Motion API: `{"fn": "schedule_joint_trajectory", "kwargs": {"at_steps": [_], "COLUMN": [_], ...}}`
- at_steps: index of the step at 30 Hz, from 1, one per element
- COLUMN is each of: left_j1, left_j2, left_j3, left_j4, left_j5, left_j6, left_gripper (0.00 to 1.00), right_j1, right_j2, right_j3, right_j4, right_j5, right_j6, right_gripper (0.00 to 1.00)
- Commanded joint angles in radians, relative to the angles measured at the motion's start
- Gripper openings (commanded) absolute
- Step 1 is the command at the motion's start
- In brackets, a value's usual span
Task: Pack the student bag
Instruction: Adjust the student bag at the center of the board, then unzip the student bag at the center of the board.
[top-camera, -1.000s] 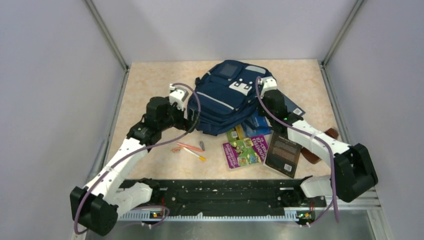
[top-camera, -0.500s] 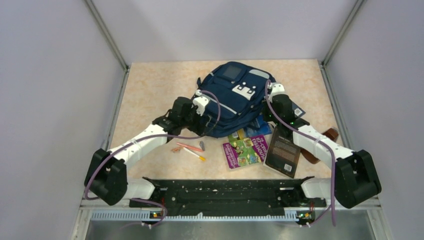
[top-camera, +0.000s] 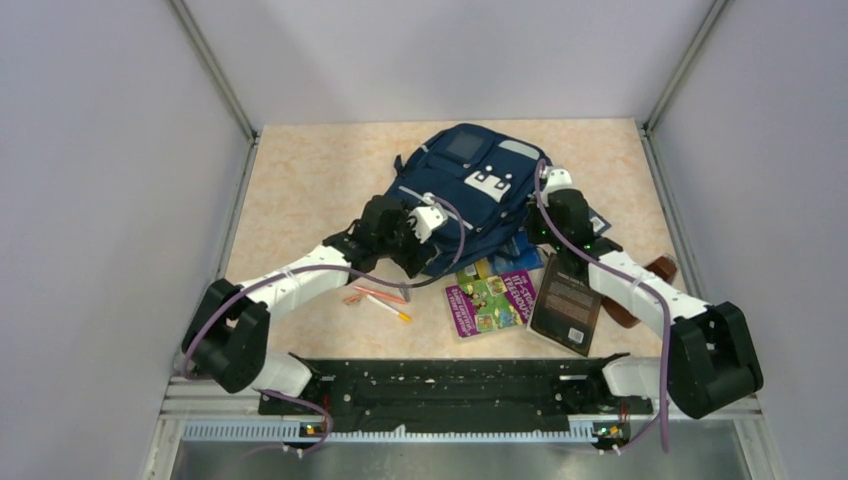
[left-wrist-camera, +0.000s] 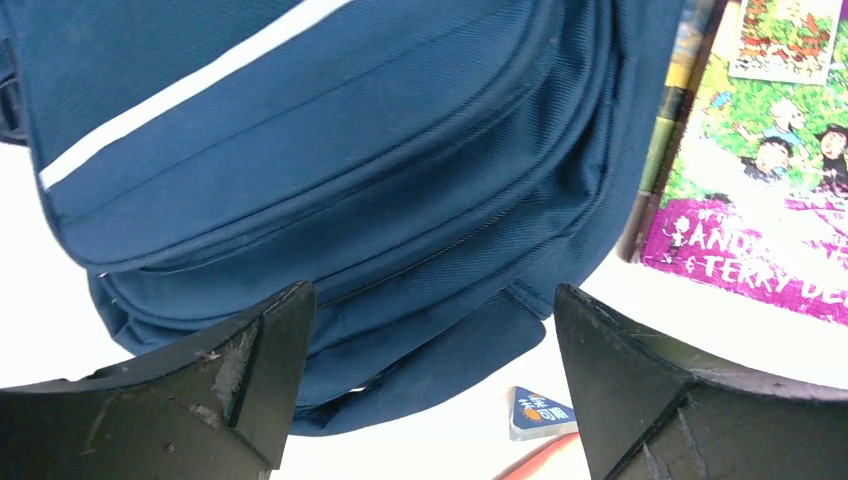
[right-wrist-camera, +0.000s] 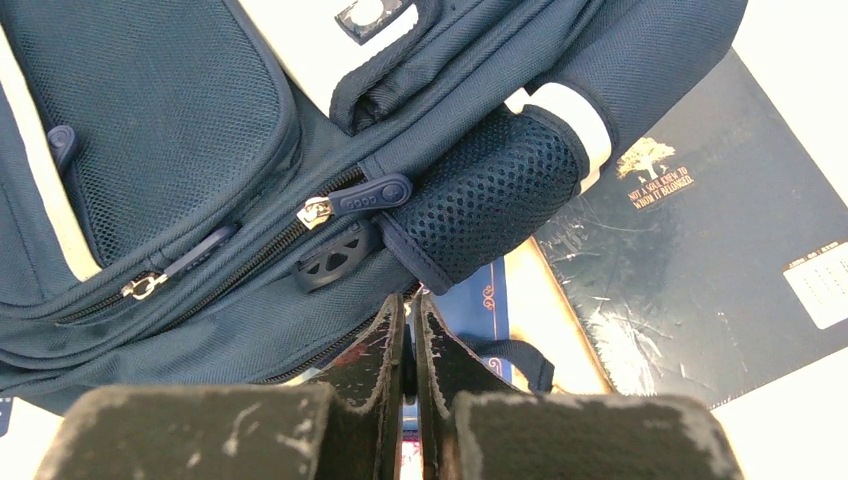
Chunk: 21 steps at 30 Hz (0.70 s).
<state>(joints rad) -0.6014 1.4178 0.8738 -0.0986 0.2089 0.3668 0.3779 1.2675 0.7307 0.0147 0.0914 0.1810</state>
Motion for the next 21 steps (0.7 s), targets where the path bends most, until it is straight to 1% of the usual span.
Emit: {"fn": "schedule_joint_trajectory", "kwargs": {"at_steps": [1,7,9,12,14,16,17,19,21], "left_j1": [-0.032,-0.058,-0.065,-0.074,-0.081,-0.087,-0.088,-0.090,-0.092], "left_j2": [0.012,0.047,0.056,0.059,0.058,0.059,0.058,0.057,0.055], "left_j3": [0.025,0.014,0.012,-0.007,-0.017,-0.020,-0.022,-0.022,-0.020], "left_j4": [0.030,0.070,0.083,0.133,0.169,0.192,0.200,0.210,0.215], "left_j5": [0.040,0.009,-0.022,-0.059,-0.095,-0.123,-0.128,-0.120,-0.108], "left_j6": [0.059,0.074,0.076,0.088,0.090,0.087,0.081,0.067,0.048], "left_gripper": [0.94,0.94,0.94,0.90,0.81,0.65,0.59,0.53,0.44], "right_j1": [-0.024,-0.025,-0.025,-0.024,-0.025,-0.025,-0.025,-0.025,-0.025], "right_j2": [-0.057,-0.061,-0.064,-0.072,-0.073,-0.073,-0.074,-0.081,-0.093], "right_j3": [0.005,0.001,0.003,-0.003,-0.004,-0.001,0.003,0.007,0.005], "right_j4": [0.034,0.039,0.032,0.038,0.041,0.035,0.025,0.006,-0.004], "right_j5": [-0.005,-0.040,-0.046,-0.058,-0.067,-0.073,-0.078,-0.085,-0.087], "right_j6": [0.002,0.010,0.008,0.008,0.008,0.008,0.008,0.008,0.008], "right_gripper": [0.00,0.00,0.00,0.00,0.00,0.00,0.00,0.00,0.00]}}
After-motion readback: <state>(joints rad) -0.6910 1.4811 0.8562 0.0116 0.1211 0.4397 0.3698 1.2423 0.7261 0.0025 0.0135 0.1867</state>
